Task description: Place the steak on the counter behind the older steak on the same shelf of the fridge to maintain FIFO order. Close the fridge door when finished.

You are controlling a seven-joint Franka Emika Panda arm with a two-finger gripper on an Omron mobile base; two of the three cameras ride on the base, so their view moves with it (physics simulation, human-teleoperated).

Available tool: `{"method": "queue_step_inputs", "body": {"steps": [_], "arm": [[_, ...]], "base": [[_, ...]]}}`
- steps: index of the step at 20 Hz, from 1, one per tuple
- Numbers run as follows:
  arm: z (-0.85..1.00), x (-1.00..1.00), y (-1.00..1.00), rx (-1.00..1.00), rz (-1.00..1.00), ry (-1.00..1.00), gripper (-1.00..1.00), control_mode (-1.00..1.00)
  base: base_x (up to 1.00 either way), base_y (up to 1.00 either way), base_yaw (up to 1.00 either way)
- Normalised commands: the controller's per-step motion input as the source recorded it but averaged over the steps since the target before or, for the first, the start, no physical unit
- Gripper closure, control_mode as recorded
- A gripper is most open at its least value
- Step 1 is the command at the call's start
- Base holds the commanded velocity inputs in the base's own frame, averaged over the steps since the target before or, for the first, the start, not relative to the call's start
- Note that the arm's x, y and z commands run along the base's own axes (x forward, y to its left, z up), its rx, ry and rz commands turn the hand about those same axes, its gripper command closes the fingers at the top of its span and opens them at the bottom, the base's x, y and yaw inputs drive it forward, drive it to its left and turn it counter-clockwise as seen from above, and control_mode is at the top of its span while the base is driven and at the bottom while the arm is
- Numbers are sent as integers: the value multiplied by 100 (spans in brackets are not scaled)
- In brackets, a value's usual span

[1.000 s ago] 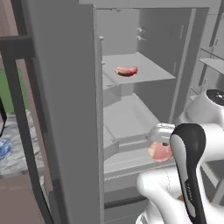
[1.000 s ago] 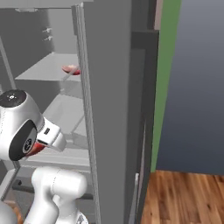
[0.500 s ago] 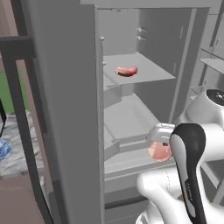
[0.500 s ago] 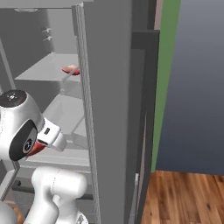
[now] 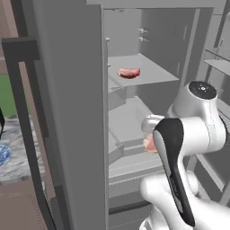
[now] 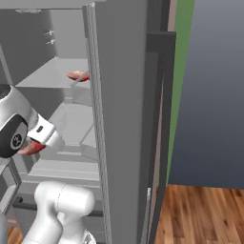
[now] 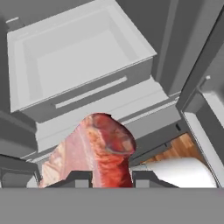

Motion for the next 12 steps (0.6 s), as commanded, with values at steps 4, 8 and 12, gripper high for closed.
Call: {"method": "queue_step_inputs", "body": {"steps": [4, 8, 12], "arm": [[58, 68, 13, -3, -6, -1, 100, -100], [35, 68, -31, 0, 2, -4, 100, -100], [12, 71, -23, 2, 10, -11, 100, -100]], "base": [[0, 0, 0], [0, 0, 0], [0, 0, 0]]}}
